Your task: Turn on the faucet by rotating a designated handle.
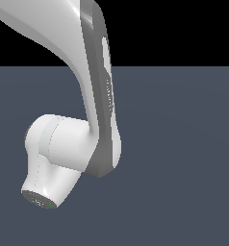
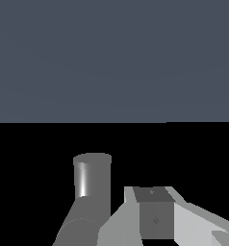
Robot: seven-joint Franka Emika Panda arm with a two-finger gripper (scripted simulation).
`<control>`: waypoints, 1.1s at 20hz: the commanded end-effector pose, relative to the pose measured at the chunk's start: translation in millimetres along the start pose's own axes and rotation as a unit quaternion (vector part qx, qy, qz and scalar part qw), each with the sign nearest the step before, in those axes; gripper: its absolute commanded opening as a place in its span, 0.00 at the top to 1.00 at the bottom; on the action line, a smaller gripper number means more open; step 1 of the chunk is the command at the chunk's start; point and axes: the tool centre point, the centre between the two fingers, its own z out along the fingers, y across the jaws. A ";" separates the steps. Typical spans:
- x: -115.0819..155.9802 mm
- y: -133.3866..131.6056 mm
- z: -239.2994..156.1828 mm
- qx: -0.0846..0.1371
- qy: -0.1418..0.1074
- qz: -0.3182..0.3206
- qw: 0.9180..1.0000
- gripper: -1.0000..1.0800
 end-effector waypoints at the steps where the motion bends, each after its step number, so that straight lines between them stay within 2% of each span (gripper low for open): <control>1: 0.3 0.1 0.4 -0.001 0.000 -0.001 1.000 1.00; 4: 0.3 -0.1 0.3 -0.001 0.000 -0.001 1.000 1.00; 14: -40.4 14.2 0.9 -0.001 0.000 -0.001 1.000 1.00; 16: -30.0 8.5 0.5 0.002 0.006 -0.003 1.000 1.00; 22: -53.8 2.4 0.7 0.001 0.003 -0.002 1.000 1.00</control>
